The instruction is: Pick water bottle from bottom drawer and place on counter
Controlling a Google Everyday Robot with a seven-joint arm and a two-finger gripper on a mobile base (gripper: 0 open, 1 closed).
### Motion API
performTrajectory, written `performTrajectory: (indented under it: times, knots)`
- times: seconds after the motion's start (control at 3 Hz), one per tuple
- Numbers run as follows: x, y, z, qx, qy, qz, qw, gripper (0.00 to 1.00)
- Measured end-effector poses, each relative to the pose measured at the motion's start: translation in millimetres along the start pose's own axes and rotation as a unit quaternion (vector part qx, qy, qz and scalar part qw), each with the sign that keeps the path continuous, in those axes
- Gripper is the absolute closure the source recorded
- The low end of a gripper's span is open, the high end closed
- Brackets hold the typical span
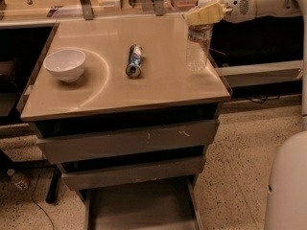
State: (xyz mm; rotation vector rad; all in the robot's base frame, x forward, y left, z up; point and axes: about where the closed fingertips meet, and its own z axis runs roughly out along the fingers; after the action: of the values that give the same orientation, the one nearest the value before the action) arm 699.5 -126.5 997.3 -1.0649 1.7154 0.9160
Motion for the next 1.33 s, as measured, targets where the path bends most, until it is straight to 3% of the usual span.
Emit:
performTrajectory:
  times: [0.67, 1.33]
  knots:
    - [11.4, -24.9, 39.4, -0.025, -0.040, 0.013, 0.9988, 1.00]
    - [18.0, -26.2, 46.4, -0.027, -0.030, 0.013, 0.9991, 1.00]
